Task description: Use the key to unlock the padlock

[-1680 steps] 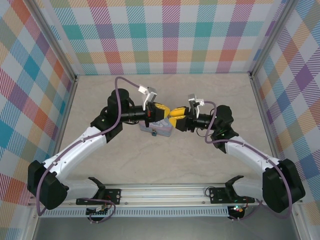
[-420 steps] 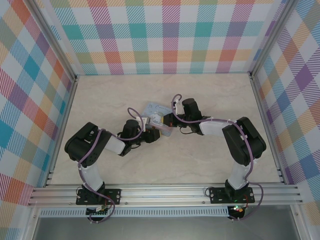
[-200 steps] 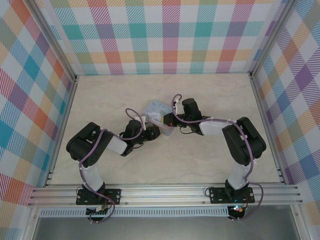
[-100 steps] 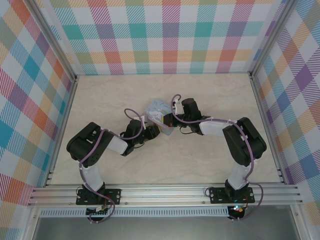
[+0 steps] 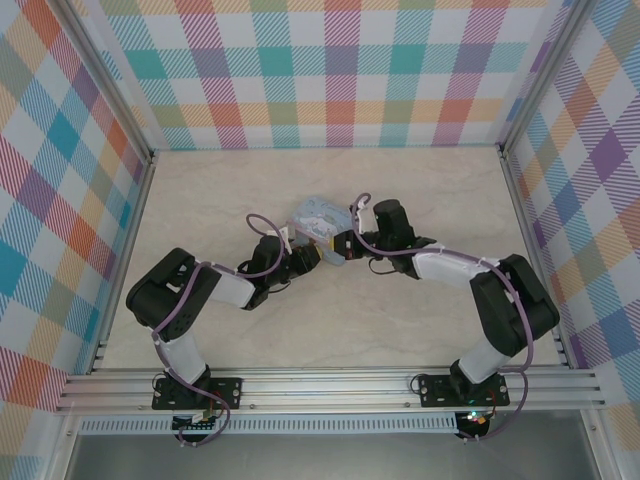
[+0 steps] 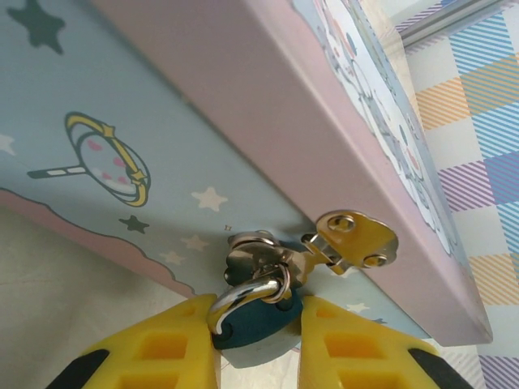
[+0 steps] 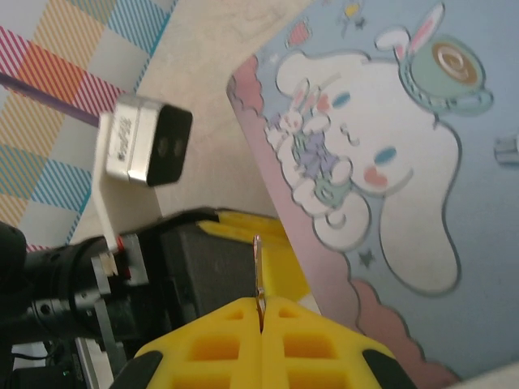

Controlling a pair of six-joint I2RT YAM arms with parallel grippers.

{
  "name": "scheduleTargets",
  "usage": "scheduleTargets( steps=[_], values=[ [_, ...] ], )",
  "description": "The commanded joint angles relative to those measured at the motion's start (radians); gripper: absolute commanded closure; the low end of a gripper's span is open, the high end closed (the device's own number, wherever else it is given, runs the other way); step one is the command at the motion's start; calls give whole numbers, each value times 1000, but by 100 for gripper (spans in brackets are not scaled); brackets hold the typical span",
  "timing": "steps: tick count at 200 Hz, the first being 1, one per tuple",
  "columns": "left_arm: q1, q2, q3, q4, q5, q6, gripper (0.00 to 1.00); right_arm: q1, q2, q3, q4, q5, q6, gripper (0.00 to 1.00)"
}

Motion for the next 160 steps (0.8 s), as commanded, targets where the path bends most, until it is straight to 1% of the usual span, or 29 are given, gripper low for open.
scheduleTargets(
  steps=[1,16,42,96,139,160],
  values=[
    [-14,-34,29,26,-16,-29,90,-5,-43,-49,8,1,-36,96],
    [-15,-36,30,28,-18,-57,92,-5,-70,-98,22,0,-50,96],
    [-23,-55,33,15,-37,-106,100,-5,-116,-181,60,-11,-79,96],
    [-30,-118,36,-51,-77,-173,100,-4,-141,-247,109,-63,-123,96],
    [-30,-150,53,-92,-75,-249,100,-3,-126,-273,195,-100,-117,96],
    [-30,-152,59,-94,-60,-287,100,0,-113,-257,186,-113,-138,96]
  ],
)
